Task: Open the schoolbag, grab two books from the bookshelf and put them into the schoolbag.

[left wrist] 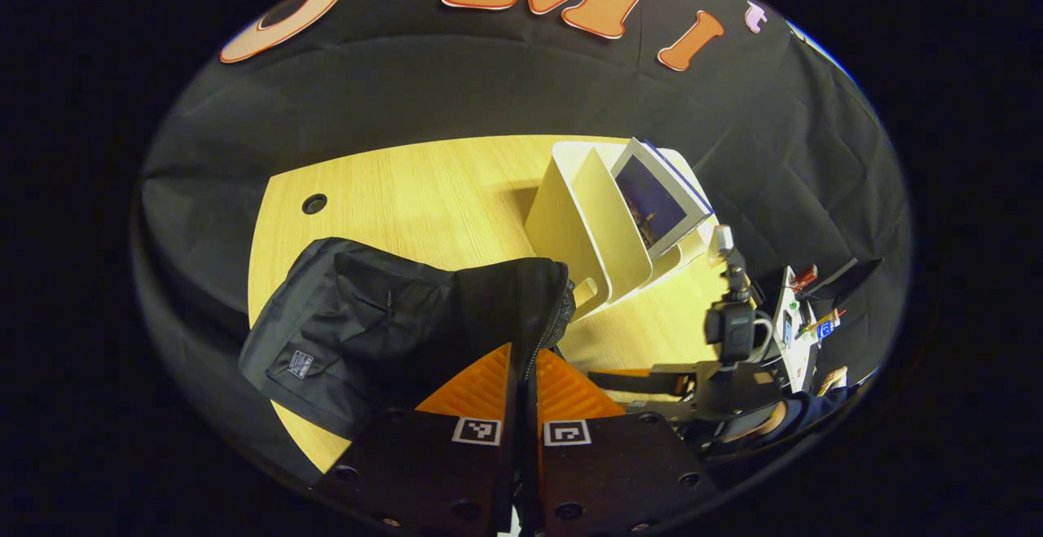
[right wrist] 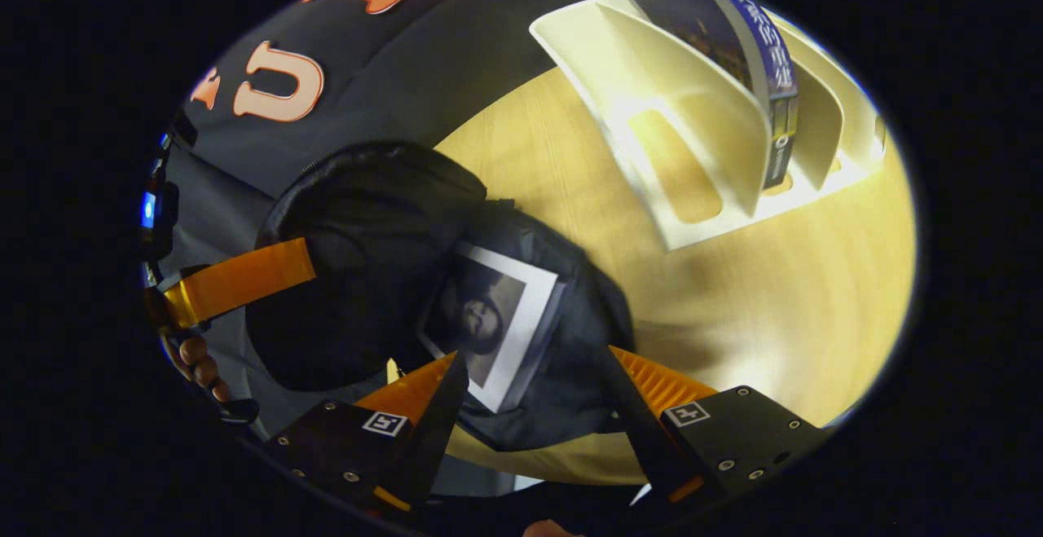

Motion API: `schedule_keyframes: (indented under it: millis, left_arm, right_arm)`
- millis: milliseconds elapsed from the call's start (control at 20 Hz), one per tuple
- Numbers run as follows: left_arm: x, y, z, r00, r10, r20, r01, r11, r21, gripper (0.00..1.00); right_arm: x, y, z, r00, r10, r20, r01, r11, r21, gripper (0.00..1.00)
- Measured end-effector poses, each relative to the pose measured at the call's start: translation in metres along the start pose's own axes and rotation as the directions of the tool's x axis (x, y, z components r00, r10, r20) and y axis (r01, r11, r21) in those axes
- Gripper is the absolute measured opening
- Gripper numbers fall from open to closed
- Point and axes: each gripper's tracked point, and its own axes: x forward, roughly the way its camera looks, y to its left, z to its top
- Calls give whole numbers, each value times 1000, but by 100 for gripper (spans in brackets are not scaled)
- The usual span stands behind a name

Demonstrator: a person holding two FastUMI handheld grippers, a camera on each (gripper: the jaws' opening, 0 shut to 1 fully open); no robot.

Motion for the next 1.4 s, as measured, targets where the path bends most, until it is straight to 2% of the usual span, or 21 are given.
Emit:
schedule_keyframes:
  millis: [300,450,700,850,1050,1250,1300,1400]
  left_arm:
    - [3,-2,-3,1000,15,11,-15,1000,-18,5]
    - [5,-2,-4,1000,21,20,-21,999,-32,5]
    - [0,1,-6,999,35,30,-34,999,-29,5]
    - [-1,3,-8,999,34,33,-33,999,-37,5]
    - [-4,6,-8,999,39,34,-38,999,-31,5]
    - [-5,8,-8,999,39,31,-39,999,-23,5]
    - [-6,9,-7,999,39,30,-39,999,-22,5]
    - [-6,11,-5,999,39,29,-39,999,-22,5]
  right_arm:
    - [-61,-50,44,990,-138,26,140,982,-127,98]
    - [-84,-64,61,983,-185,15,185,970,-157,98]
    - [-112,-84,96,961,-276,-11,264,929,-259,99]
    - [-125,-95,129,944,-330,9,317,900,-299,98]
    - [-139,-85,162,947,-321,-8,304,904,-302,99]
    - [-154,-93,206,922,-387,21,366,853,-373,99]
    - [-154,-91,215,920,-391,20,369,850,-375,99]
    - [-150,-85,231,928,-373,-3,350,874,-337,99]
